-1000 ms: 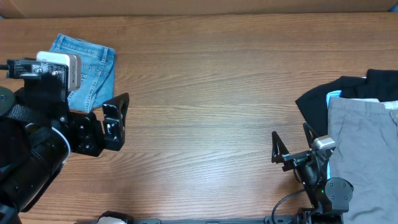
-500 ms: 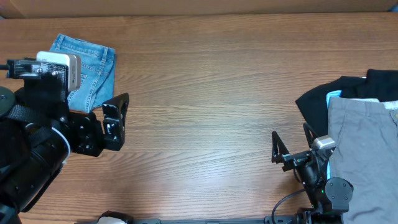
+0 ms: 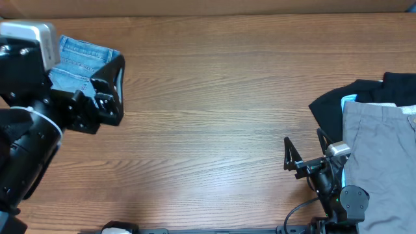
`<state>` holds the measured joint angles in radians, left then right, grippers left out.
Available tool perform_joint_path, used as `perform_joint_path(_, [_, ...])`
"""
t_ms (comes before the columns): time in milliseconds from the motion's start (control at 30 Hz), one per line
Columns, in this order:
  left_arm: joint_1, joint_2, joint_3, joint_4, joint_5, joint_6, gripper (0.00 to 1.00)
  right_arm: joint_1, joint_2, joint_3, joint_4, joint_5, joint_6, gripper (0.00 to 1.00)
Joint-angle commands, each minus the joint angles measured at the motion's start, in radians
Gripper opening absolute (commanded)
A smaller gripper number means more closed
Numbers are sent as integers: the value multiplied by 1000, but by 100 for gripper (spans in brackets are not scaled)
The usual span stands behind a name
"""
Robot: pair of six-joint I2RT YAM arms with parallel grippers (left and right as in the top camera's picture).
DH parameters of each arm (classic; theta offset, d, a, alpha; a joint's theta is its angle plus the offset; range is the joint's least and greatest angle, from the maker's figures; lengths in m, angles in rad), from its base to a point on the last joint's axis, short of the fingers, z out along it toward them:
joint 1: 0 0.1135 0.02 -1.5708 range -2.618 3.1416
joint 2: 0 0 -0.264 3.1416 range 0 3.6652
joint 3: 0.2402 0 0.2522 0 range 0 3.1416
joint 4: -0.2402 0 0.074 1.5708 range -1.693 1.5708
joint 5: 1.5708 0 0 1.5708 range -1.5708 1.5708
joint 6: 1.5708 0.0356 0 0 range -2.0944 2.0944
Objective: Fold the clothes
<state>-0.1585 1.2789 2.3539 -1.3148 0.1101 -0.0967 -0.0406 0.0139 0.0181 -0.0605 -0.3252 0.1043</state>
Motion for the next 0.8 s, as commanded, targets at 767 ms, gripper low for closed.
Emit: perform_joint_path(767, [42,-815,-1529,887,-69,301,100,-5,-9,-10,5,9,0,100])
